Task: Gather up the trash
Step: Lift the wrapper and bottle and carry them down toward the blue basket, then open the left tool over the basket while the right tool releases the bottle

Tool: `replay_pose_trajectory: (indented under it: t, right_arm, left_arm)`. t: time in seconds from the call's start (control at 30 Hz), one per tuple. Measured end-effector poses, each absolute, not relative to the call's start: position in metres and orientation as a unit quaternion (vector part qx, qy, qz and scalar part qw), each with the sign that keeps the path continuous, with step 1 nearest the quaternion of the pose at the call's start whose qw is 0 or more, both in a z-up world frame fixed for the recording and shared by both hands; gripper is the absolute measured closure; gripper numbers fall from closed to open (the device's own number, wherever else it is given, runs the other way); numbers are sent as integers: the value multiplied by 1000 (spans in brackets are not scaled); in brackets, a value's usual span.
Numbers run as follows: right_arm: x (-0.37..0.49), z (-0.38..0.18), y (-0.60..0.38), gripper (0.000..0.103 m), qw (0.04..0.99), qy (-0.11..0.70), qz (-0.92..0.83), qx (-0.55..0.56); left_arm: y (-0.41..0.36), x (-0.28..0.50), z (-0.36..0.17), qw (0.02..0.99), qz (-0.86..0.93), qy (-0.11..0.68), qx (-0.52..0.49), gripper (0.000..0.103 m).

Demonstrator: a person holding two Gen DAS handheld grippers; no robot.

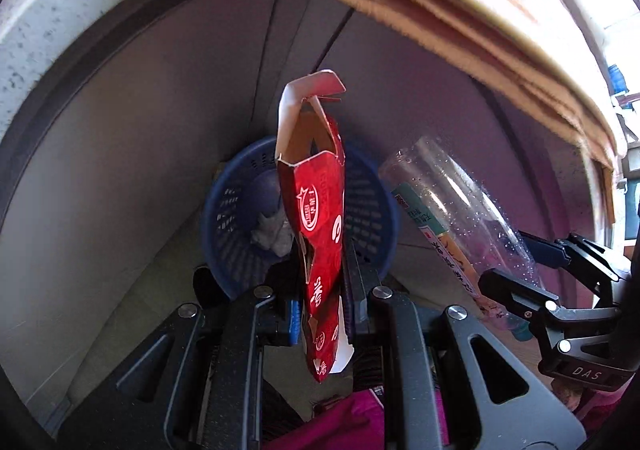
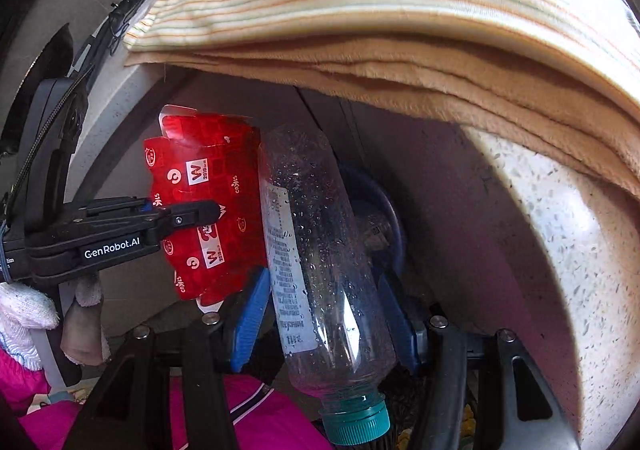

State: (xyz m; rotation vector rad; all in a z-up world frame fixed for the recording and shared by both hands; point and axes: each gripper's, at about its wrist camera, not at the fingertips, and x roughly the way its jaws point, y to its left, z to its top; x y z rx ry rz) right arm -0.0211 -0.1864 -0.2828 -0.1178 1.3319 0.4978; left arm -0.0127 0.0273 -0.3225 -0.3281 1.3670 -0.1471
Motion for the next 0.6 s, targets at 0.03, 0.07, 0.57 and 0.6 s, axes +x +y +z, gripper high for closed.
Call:
replay_pose_trajectory:
  t: [0.03,0.07,0.57,0.6]
  right_arm:
    - [-20,-286,-186,45,755,613,227,-56]
    - [-21,-289,-184,45,754,615,225,-58]
    - [-17,-324,-152,45,744,629,206,-90]
    - [-16,-325,-150,45,744,629,205,-92]
  left_arm:
    - [27,-13,-326,759,-67,630,-148,89]
    - [25,-12,-330,758,-66,632,-146,89]
    - [-7,0,-368,742,-45,657,-124,89]
    - [-9,-1,-366,741,-44,659,-124,89]
